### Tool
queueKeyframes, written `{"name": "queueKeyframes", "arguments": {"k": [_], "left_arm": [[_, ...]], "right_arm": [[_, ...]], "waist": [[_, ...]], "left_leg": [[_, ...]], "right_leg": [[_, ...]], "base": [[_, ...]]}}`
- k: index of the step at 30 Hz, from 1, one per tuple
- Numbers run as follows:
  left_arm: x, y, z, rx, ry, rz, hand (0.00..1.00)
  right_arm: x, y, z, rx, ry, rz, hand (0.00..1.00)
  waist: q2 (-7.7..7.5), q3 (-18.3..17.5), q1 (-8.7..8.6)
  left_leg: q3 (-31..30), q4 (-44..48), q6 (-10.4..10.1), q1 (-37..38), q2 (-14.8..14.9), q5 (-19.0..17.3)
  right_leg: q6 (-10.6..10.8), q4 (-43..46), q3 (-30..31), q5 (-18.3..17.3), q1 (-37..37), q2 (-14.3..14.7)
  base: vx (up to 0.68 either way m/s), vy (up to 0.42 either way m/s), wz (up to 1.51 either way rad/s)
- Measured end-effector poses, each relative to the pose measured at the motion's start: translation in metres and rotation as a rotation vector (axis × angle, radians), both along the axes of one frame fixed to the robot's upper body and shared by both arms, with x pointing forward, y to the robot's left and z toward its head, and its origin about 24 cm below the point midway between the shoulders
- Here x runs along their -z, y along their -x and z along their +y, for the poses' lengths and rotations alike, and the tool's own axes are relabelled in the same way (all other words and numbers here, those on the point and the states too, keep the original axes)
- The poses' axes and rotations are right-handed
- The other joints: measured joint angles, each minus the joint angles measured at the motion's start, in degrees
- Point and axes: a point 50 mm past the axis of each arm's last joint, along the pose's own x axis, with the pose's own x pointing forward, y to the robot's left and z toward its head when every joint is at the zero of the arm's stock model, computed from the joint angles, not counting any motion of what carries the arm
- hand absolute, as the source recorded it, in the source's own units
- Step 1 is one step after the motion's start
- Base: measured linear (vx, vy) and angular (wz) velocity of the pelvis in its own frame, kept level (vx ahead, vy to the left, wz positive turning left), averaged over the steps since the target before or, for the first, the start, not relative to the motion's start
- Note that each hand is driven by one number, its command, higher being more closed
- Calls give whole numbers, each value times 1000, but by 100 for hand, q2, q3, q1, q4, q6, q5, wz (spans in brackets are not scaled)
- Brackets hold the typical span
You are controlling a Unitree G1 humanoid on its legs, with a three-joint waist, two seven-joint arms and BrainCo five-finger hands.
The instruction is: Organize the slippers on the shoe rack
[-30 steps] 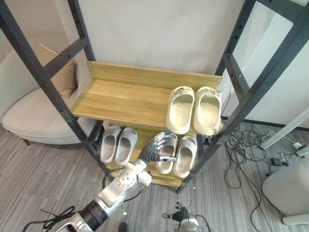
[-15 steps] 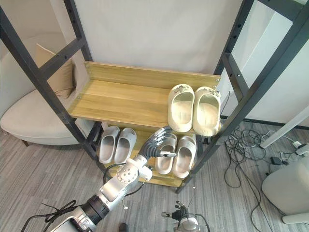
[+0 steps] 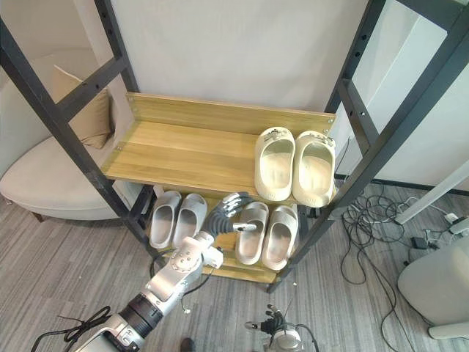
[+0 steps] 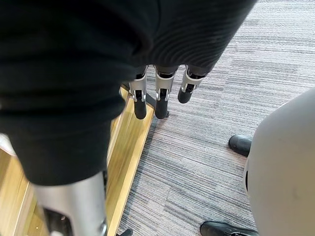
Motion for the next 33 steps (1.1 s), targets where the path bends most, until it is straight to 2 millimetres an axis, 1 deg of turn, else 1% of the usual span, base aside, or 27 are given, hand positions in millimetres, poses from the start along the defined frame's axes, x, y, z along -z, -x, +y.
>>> {"name": "queueKeyframes", "arguments": {"k": [2,5,6,7,9,13,15,16,17,19,20,21,24,29,33], "left_arm": [[-1,8,3,-3,48,10,0],[-15,17,8,10,127,-34,0],[-20,21,10,21,149,-57,0],[-21,24,11,34,159,-63,0],[-17,30,14,30,168,-47,0],[9,48,28,-10,164,59,0],[32,57,39,-50,139,151,0],[39,59,43,-64,126,180,0],[55,65,50,-94,99,246,0],[81,74,65,-138,25,341,0],[87,77,68,-148,7,369,0],[101,83,76,-167,-55,417,0],[128,96,95,-214,-176,521,0],[163,121,112,-257,-342,681,0],[180,135,116,-294,-424,771,0]], "right_arm": [[0,0,0,-1,0,1,0],[0,1,0,-5,1,7,0],[0,1,0,-9,-1,7,0],[0,-2,1,-18,0,2,0],[-1,-4,2,-28,0,-1,0],[-1,-6,6,-66,0,0,0],[-1,-6,9,-81,-6,1,0],[-1,-6,10,-87,-6,1,0],[-1,-6,12,-102,-6,2,0],[-1,-7,12,-112,-5,2,0],[-1,-7,12,-112,-4,1,0],[-1,-7,11,-112,-3,0,0],[-1,-7,12,-113,-4,1,0],[-1,-6,11,-120,1,3,0],[-1,-6,11,-142,15,0,0]], "waist": [[2,1,16],[12,7,84],[34,19,148],[53,26,195],[83,27,230],[127,0,261],[127,0,303],[126,0,315],[126,0,330],[125,1,340],[124,2,343],[119,5,344],[88,22,343],[25,44,332],[30,52,330]], "left_leg": [[-36,0,1,-1,-4,0],[-98,-1,2,45,-11,2],[-101,-1,1,85,-9,1],[-111,-1,1,104,-9,2],[-127,-1,1,124,-9,2],[-208,-1,0,119,-10,3],[-237,-1,-1,118,-11,4],[-238,-1,-1,117,-11,4],[-237,0,-1,117,-11,4],[-236,0,-1,118,-13,4],[-235,0,-1,120,-12,4],[-231,0,-1,126,-12,4],[-237,-1,0,157,-12,4],[-260,-1,0,205,-23,4],[-255,-1,0,213,-38,4]], "right_leg": [[2,3,-28,-2,11,-1],[0,12,-88,-28,92,-2],[-8,51,-81,-55,110,-5],[-8,84,-88,-80,123,-7],[-2,92,-110,-95,155,-7],[0,97,-130,-109,164,0],[8,112,-181,-124,176,-2],[8,112,-185,-125,177,-1],[8,112,-185,-125,178,-1],[9,114,-185,-126,180,-4],[9,117,-185,-126,181,-5],[12,129,-184,-128,180,-7],[21,200,-182,-161,181,-22],[38,311,-184,-238,189,-46],[50,387,-167,-279,166,-74]], "base": [[-2,-1,7],[-16,-7,12],[-36,-2,3],[-41,-5,5],[-31,-8,7],[-11,-12,5],[1,-15,7],[-1,-11,3],[0,0,0],[0,0,0],[0,0,0],[0,0,0],[-11,-1,0],[-5,-2,1],[0,0,0]]}}
